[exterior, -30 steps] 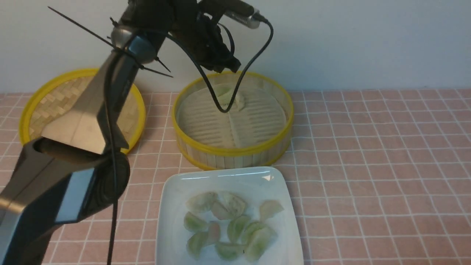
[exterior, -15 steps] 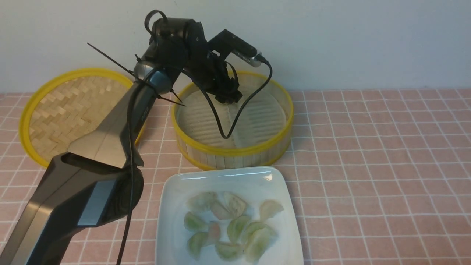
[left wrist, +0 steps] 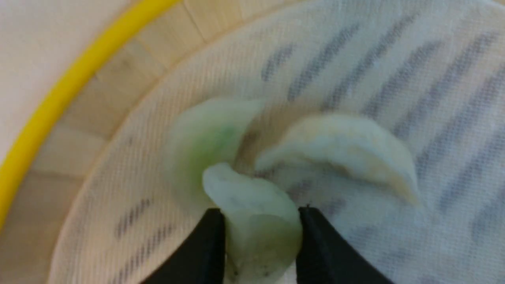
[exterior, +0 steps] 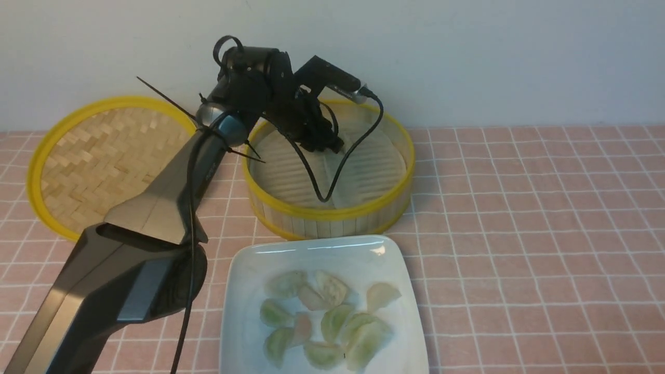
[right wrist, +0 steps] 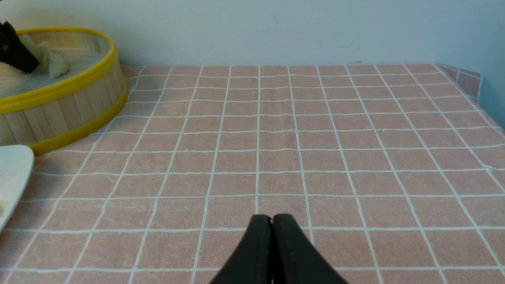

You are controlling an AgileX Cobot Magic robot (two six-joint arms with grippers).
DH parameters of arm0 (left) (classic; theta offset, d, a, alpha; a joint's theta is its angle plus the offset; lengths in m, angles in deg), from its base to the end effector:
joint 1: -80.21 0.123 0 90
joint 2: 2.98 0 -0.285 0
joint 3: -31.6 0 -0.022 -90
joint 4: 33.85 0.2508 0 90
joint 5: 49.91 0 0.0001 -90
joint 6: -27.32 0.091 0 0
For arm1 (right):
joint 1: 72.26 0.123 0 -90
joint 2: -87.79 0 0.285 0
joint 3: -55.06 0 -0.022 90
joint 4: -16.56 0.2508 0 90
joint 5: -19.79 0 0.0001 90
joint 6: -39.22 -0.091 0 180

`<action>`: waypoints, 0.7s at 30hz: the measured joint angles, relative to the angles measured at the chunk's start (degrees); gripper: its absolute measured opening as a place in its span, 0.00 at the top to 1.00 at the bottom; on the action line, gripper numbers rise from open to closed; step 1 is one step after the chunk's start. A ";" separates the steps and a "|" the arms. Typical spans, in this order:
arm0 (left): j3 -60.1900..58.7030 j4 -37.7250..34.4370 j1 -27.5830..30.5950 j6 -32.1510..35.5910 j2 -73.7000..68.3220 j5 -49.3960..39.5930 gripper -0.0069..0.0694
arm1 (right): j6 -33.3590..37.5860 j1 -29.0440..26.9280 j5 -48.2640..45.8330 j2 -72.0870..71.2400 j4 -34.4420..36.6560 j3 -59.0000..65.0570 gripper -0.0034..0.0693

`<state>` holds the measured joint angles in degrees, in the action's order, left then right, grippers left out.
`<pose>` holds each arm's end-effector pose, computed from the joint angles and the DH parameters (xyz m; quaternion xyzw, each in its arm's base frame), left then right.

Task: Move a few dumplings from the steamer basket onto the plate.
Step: Use the left arm to grab a dumpling from the steamer, then use the left arm to put the dumpling into the plate

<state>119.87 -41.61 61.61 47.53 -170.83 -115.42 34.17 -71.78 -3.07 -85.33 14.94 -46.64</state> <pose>0.5397 -0.1934 0.1760 0.3084 0.9005 -0.0629 0.3002 0.0516 -0.0006 0.1719 0.0250 0.8088 0.0163 0.5873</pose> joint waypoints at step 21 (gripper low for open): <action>-50.61 -5.26 -4.42 -10.57 52.34 -6.21 0.64 | 0.00 0.00 0.10 0.00 0.00 0.00 0.97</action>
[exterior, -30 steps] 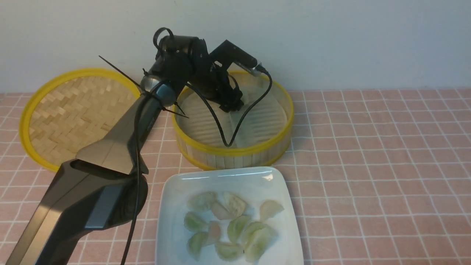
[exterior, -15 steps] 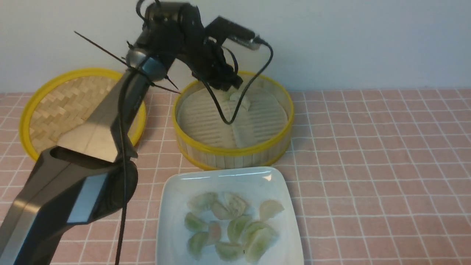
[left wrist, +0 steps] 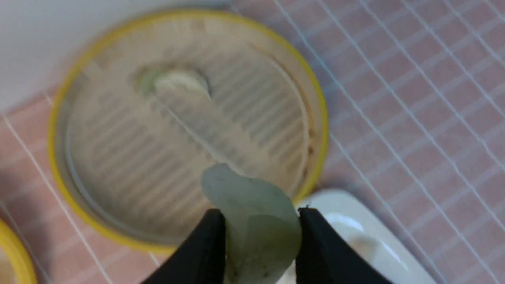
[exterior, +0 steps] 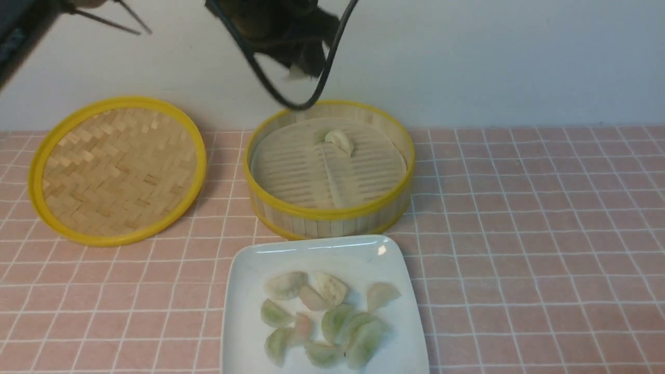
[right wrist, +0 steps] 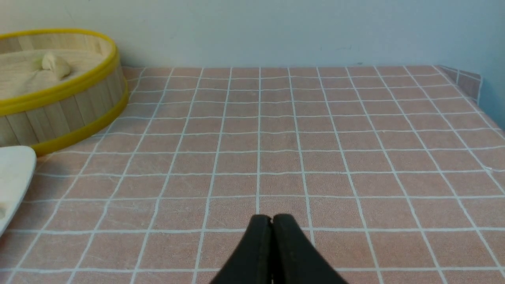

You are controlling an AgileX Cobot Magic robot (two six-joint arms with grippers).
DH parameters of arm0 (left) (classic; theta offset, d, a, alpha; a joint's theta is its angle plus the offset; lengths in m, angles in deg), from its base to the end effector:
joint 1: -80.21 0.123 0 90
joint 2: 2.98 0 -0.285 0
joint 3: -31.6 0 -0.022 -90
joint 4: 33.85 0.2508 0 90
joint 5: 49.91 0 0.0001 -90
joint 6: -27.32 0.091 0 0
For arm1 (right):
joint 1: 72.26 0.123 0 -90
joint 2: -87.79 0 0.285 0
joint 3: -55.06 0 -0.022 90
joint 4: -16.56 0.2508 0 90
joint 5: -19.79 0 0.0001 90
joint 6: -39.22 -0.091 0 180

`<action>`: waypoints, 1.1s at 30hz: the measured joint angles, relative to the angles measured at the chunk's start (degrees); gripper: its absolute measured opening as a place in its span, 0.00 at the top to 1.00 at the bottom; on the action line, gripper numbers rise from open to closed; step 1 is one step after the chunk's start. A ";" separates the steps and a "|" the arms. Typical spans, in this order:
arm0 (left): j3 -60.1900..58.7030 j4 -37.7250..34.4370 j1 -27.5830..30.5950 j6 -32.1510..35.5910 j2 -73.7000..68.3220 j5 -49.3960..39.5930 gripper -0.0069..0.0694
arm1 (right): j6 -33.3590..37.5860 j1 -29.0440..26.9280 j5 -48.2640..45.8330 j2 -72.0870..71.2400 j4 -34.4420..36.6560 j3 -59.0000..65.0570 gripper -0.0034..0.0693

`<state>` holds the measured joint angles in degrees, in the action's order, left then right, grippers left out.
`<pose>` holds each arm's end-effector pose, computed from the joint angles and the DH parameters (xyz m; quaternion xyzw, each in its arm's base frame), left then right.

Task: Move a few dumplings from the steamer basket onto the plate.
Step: Use the left arm to put the dumpling into the plate, then use the left arm to grab a dumpling from the steamer

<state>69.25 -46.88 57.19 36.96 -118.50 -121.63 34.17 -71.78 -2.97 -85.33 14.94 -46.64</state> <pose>0.3687 -0.1778 0.3780 0.2637 0.9218 -0.1429 0.2456 0.0517 -0.0006 0.1720 0.0249 0.8083 0.0163 0.5880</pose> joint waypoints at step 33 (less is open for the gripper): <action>1.93 5.85 0.66 -8.35 -10.30 14.42 0.81 | 0.05 0.00 0.00 0.00 0.00 0.00 0.97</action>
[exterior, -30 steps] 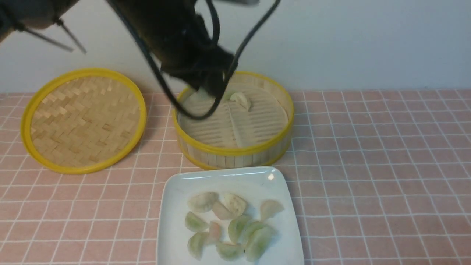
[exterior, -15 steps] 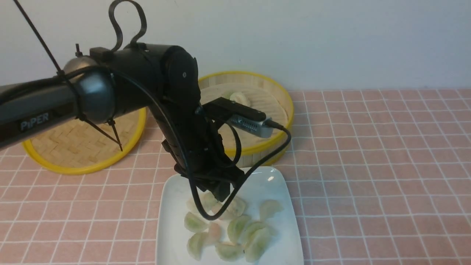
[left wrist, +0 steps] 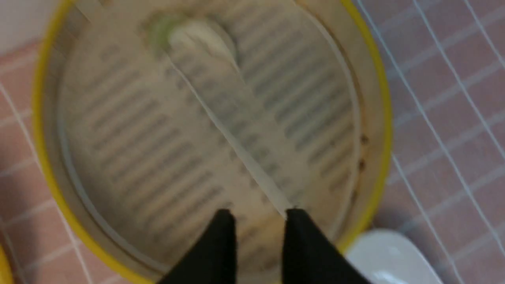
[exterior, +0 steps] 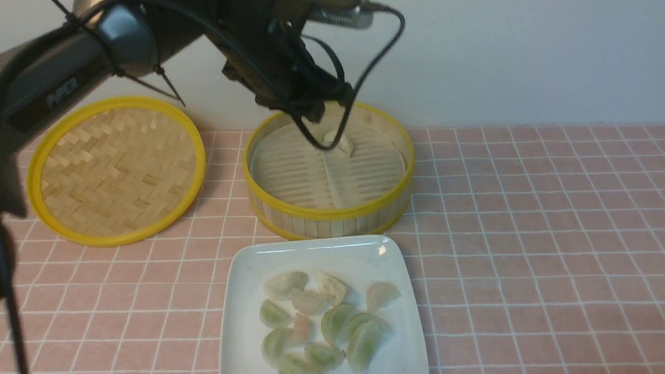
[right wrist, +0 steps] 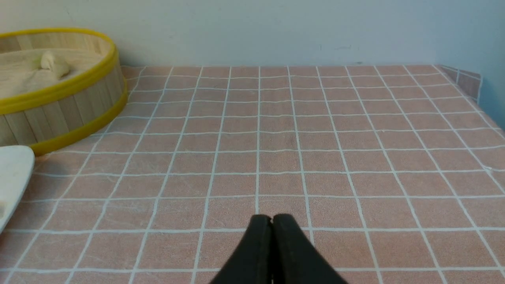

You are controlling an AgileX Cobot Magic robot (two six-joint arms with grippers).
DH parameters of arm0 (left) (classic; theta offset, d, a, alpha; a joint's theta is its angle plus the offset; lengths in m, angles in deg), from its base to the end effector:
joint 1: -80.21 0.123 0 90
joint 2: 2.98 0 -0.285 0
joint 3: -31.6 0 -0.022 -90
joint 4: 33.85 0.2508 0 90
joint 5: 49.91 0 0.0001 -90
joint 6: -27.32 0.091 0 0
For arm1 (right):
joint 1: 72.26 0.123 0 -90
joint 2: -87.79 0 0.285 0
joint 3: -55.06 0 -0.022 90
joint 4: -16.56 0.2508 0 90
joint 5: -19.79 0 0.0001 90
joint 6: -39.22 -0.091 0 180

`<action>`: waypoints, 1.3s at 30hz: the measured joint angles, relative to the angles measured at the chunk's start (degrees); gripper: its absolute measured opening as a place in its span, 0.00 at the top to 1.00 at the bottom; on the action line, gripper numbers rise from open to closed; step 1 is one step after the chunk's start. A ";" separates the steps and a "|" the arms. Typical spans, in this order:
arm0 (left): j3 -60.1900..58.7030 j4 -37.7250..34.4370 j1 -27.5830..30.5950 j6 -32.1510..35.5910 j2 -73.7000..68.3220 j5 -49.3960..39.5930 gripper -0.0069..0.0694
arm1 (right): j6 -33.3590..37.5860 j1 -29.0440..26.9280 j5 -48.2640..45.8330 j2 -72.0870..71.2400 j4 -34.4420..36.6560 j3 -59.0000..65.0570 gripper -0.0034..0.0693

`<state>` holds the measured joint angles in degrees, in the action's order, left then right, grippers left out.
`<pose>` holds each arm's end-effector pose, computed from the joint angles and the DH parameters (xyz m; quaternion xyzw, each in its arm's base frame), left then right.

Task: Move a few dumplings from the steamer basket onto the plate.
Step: Use the left arm to grab a dumpling from the steamer

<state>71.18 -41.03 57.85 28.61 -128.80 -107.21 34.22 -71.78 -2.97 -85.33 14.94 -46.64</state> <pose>0.4306 -0.1875 0.3198 0.1789 0.9310 -0.1167 0.2959 0.0517 -0.0006 0.1720 0.0246 0.8083 0.0160 0.5881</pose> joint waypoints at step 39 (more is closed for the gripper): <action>28.52 -10.11 2.33 21.39 -35.29 8.20 0.44 | -0.06 0.00 0.00 0.00 0.06 0.02 0.97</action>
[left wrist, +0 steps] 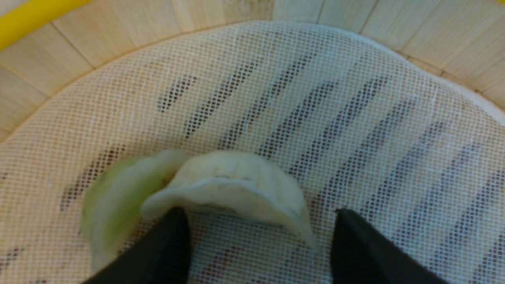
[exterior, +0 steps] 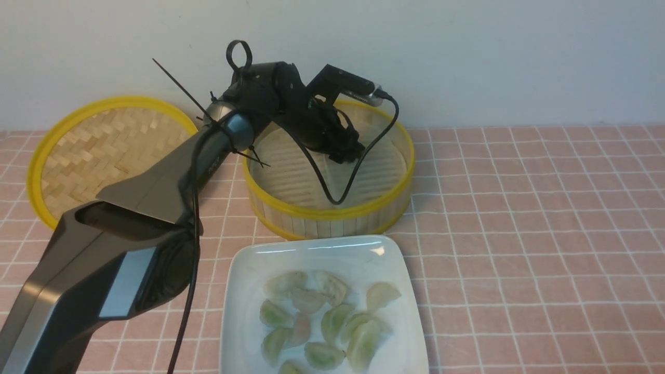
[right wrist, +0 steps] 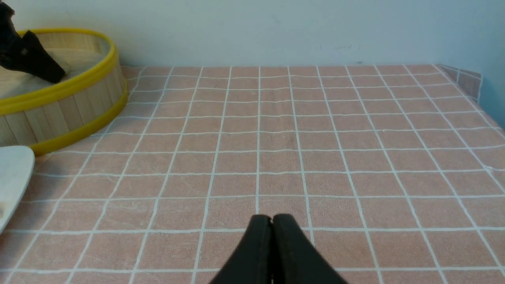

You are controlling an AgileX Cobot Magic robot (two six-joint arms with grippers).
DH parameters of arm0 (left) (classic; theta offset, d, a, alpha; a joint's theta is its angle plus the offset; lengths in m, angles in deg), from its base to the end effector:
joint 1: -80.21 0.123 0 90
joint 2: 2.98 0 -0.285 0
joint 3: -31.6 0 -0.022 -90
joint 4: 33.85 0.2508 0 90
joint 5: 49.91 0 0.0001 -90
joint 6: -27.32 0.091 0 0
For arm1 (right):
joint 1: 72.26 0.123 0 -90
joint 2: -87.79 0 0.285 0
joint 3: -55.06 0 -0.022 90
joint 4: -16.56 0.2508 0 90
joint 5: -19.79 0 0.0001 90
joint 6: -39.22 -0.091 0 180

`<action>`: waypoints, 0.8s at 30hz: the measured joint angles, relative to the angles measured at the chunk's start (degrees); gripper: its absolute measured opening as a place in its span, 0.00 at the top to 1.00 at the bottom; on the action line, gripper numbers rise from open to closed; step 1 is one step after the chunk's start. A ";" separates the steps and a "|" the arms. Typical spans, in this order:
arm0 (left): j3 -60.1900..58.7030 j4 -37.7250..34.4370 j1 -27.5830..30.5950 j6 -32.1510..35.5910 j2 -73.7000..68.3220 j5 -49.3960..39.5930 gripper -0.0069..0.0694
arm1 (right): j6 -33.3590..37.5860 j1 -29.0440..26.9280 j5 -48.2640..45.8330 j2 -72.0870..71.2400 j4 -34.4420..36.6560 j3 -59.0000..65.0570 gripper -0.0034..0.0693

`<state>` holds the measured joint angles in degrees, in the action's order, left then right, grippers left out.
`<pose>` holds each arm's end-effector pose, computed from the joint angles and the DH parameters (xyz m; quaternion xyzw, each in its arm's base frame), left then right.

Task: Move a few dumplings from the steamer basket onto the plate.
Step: Use the left arm to grab a dumpling from the steamer

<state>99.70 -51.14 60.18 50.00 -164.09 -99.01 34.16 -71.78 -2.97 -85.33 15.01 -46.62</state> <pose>0.5353 -0.2169 0.1553 0.2882 0.8913 -0.1320 0.3241 0.0517 -0.0005 0.1719 0.0253 0.8084 0.0169 0.5879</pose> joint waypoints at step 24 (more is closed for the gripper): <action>8.75 3.02 0.00 4.42 16.10 -22.51 0.92 | 0.23 0.00 0.00 0.00 0.00 0.00 0.97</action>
<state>108.45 -48.12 60.18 54.42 -147.99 -121.52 34.39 -71.78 -2.97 -85.33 15.01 -46.62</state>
